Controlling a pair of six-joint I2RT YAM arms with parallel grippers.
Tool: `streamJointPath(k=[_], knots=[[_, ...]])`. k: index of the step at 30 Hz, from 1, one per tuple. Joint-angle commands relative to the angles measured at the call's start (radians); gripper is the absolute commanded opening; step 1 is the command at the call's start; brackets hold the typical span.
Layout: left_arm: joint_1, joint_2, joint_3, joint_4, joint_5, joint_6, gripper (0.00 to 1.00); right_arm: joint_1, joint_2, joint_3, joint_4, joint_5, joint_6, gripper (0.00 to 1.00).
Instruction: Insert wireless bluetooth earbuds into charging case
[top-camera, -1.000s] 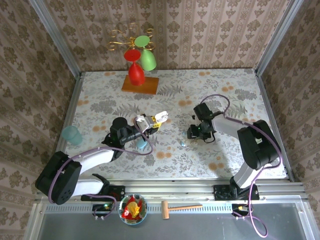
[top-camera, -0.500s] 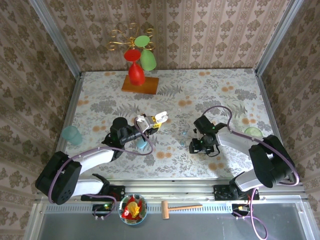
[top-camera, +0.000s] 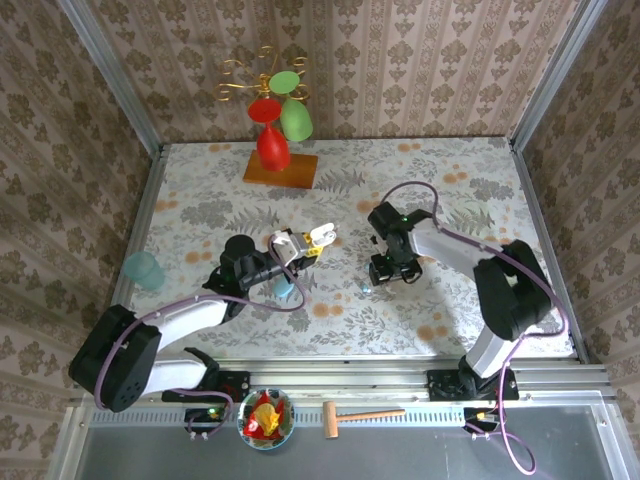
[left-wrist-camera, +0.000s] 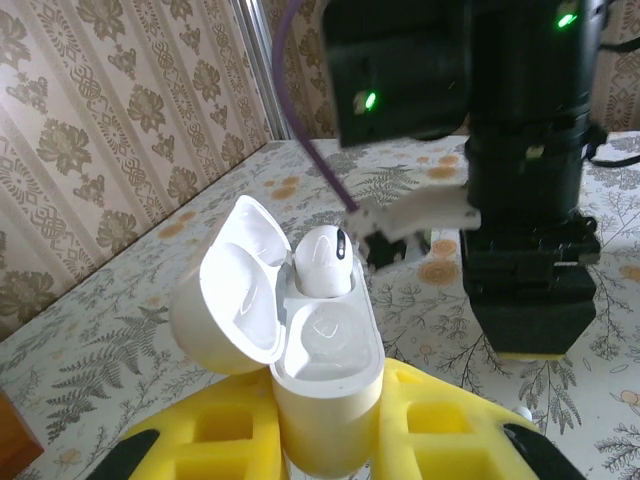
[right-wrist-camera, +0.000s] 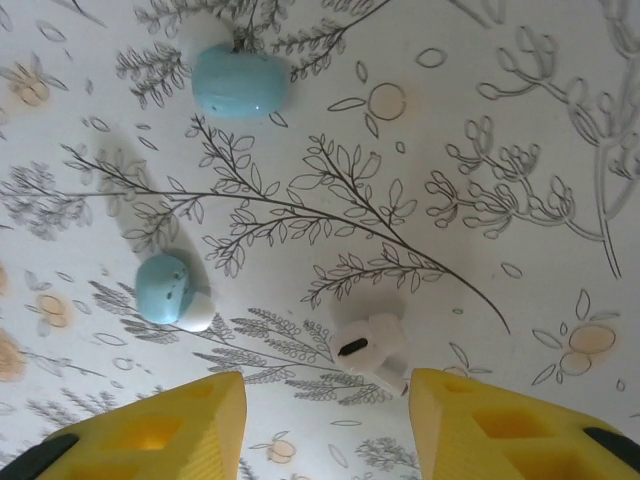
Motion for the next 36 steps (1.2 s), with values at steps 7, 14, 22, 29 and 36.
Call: streamJointPath(k=[7,14,22,29,36], knots=[[0.022,-0.063,-0.047,-0.004,-0.026,0.015,0.04,0.007,0.179,0.184,-0.202,0.023,-0.2,0.47],[0.039,-0.095,-0.066,-0.021,-0.031,0.018,0.04,0.008,0.272,0.248,-0.269,0.032,-0.263,0.46],[0.043,-0.098,-0.06,-0.033,-0.031,0.025,0.04,0.007,0.28,0.218,-0.259,0.041,-0.27,0.47],[0.043,-0.098,-0.056,-0.033,-0.026,0.024,0.04,0.007,0.269,0.191,-0.264,0.053,-0.273,0.43],[0.043,-0.111,-0.049,-0.043,-0.022,0.025,0.04,0.007,0.268,0.166,-0.246,0.054,-0.269,0.36]])
